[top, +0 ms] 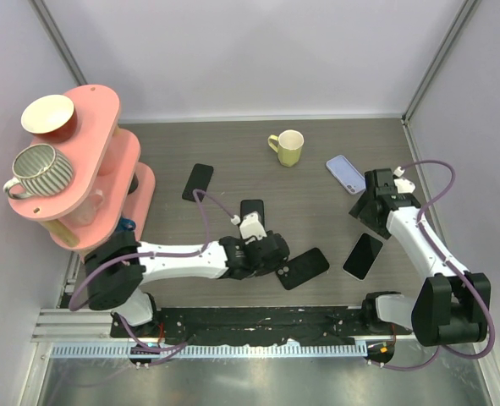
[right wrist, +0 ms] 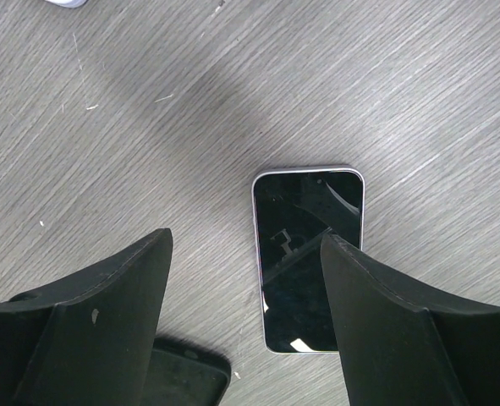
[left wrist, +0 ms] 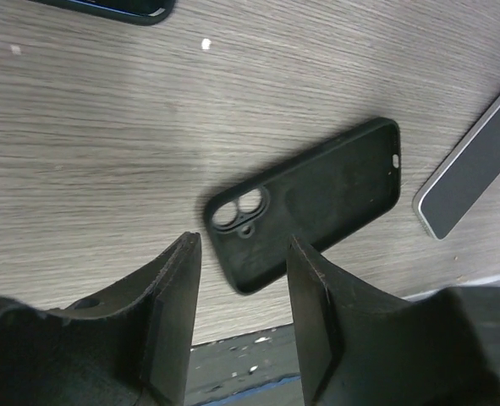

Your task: Put the phone into the phone case

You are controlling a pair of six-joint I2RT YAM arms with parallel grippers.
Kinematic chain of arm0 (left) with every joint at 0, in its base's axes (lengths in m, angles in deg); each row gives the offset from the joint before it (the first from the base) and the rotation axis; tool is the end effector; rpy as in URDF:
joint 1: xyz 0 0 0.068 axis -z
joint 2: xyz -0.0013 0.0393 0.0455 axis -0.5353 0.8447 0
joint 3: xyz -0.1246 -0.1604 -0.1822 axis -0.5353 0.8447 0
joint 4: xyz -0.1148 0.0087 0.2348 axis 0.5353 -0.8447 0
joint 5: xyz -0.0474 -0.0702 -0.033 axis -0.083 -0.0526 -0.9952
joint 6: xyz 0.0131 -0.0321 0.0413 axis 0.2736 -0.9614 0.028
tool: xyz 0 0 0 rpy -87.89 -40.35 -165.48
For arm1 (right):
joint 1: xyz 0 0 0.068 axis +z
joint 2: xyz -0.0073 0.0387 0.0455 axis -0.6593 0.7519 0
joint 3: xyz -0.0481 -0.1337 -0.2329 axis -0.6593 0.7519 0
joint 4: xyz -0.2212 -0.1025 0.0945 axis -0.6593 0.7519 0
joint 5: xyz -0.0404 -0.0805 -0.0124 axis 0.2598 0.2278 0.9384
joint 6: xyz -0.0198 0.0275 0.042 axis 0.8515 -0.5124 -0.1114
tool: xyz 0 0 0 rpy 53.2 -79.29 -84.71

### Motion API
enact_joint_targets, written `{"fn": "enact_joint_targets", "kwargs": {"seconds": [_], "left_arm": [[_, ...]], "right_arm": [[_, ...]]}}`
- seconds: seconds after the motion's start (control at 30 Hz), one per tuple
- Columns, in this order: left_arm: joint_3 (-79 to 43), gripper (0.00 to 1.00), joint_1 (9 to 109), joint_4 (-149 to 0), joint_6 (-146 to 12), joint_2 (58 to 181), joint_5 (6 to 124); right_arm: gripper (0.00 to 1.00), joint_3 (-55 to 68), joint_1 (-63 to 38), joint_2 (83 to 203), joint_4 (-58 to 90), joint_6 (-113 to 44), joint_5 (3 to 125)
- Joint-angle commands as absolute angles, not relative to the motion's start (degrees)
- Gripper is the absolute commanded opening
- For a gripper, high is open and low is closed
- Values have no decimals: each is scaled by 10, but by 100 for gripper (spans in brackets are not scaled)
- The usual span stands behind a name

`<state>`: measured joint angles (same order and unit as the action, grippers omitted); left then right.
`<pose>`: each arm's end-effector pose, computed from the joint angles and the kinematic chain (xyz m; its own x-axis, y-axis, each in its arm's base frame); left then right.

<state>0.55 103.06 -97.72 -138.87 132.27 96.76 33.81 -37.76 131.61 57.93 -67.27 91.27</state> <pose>0.1151 -0.2860 0.1969 -0.8188 -0.4243 -0.3867 -0.1877 0.8345 -0.5181 0.2267 0.0015 0.2322 -0.6296 0.5595 -0.5390 0.6416 0.7657 0.0454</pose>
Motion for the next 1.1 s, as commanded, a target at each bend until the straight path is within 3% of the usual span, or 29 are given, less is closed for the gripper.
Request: {"fn": "enact_joint_targets", "kwargs": {"seconds": [0.0, 0.13, 0.27, 0.67, 0.8, 0.87, 0.9, 1.07], "left_arm": [[-66, 47, 1038, -1045, -1431, 1377, 1004], [-134, 37, 1041, -1138, -1474, 1428, 1010], [-196, 34, 1045, -1244, -1503, 1480, 1022], [-184, 29, 1048, -1201, -1480, 1516, 981], [-150, 26, 1048, -1083, -1368, 1509, 961], [-135, 16, 1043, -1029, -1300, 1507, 949], [-133, 1, 1040, -1018, -1280, 1507, 935], [-137, 0, 986, -982, -1073, 1498, 887]], "right_arm": [[77, 346, -382, 1282, 575, -679, 927], [76, 350, -381, 1276, 572, -676, 937], [76, 351, -383, 1270, 569, -677, 933], [76, 355, -385, 1272, 558, -670, 926], [76, 356, -388, 1273, 554, -669, 916], [76, 357, -387, 1270, 554, -669, 912], [76, 358, -386, 1269, 554, -667, 907], [75, 363, -388, 1254, 547, -660, 892]]}}
